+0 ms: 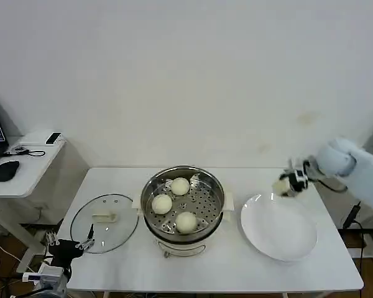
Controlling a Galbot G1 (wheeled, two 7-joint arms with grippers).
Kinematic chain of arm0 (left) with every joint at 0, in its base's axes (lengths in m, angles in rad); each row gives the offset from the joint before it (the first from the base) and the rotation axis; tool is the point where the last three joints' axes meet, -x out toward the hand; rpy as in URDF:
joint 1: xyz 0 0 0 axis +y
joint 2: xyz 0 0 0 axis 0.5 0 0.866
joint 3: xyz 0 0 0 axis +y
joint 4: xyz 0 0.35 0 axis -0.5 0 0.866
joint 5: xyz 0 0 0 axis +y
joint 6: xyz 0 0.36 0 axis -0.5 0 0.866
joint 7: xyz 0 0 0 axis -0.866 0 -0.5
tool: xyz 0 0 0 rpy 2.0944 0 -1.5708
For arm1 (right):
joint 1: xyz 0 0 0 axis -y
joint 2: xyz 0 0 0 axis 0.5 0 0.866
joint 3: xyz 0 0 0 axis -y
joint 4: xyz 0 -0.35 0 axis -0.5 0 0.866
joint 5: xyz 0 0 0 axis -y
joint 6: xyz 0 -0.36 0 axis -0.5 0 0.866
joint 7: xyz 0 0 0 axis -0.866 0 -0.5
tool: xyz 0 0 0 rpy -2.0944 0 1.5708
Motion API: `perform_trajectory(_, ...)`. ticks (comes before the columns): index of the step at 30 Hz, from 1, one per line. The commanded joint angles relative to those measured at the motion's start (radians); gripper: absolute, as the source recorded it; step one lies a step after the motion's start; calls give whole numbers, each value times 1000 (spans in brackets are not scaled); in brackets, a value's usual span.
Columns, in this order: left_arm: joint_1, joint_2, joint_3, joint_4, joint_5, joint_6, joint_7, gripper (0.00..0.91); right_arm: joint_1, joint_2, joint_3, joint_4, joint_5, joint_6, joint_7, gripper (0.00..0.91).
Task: Take steamed baozi put them in steamer then cover it.
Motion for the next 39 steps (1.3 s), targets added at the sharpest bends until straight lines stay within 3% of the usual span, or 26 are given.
perform_trajectory(1, 1, 4, -10, 0, -2, -1, 0, 907, 396, 259, -250, 31, 260, -158, 91, 665)
perform_trajectory(9, 6, 1, -22, 5, -4, -5, -2, 907, 365, 431, -307, 62, 512, -284, 248, 665)
perform_trajectory(15, 11, -1, -35, -2, -4, -3, -1, 907, 291, 511, -312, 71, 596, -345, 321, 665)
perform_trajectory(25, 12, -13, -40, 4, -5, -5, -1, 907, 200, 535, -352, 54, 535, -349, 311, 665)
perform_trajectory(39, 3, -5, -36, 19, -6, -5, -1, 907, 172, 491, -363, 52, 496, -349, 284, 665)
